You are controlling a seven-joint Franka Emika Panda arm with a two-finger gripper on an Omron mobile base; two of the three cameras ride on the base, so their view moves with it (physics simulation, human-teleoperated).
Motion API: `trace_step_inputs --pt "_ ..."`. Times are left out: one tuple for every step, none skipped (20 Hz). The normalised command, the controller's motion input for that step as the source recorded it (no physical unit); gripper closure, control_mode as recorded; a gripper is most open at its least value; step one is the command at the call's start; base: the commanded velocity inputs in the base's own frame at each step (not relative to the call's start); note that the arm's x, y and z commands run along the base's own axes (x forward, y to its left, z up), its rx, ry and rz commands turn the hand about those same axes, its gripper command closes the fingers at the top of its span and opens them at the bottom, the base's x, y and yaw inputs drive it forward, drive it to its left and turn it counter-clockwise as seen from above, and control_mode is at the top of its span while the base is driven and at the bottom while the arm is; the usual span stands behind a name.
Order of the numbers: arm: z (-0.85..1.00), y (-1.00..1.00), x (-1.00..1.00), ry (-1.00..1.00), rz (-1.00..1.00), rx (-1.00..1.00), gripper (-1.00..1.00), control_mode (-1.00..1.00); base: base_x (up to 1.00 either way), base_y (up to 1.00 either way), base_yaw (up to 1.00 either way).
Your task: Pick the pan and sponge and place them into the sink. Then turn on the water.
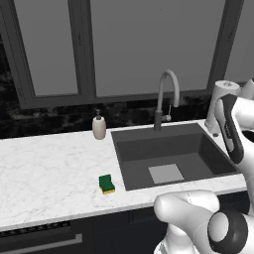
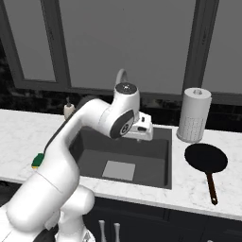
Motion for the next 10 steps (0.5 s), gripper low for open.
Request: trace_step_inputs --pt "-0.16 -0.68 0.00 0.04 0.00 0.00 -1.00 -1.00 0.00 0.00 0.00" --pt "-0.16 -0.68 0.00 0.05 0.00 0.00 -1.00 -1.00 0.00 0.00 0.00" --pt "-0.16 -0.68 0.00 0.06 0.00 0.00 -1.00 -1.00 0.00 0.00 0.00" --pt "-0.18 -0.66 0.00 0.07 0.00 0.00 -1.00 -1.00 0.00 0.00 0.00" --pt "-0.21 -0.67 0.00 0.05 0.00 0.00 -1.00 -1.00 0.00 0.00 0.00" --pt "-0.21 -0.66 0.00 0.06 0.00 0.00 -1.00 -1.00 0.00 0.00 0.00" --pt "-0.23 -0.66 0.00 0.05 0.00 0.00 -1.00 -1.00 0.00 0.00 0.00" --pt "-0.25 -0.67 0.00 0.04 0.00 0.00 -1.00 -1.00 0.00 0.00 0.00" --pt "-0.29 -0.75 -0.04 0.02 0.00 0.00 -1.00 -1.00 0.00 0.00 0.00" --pt "-0.28 -0.74 -0.06 0.00 0.00 0.00 -1.00 -1.00 0.00 0.00 0.00"
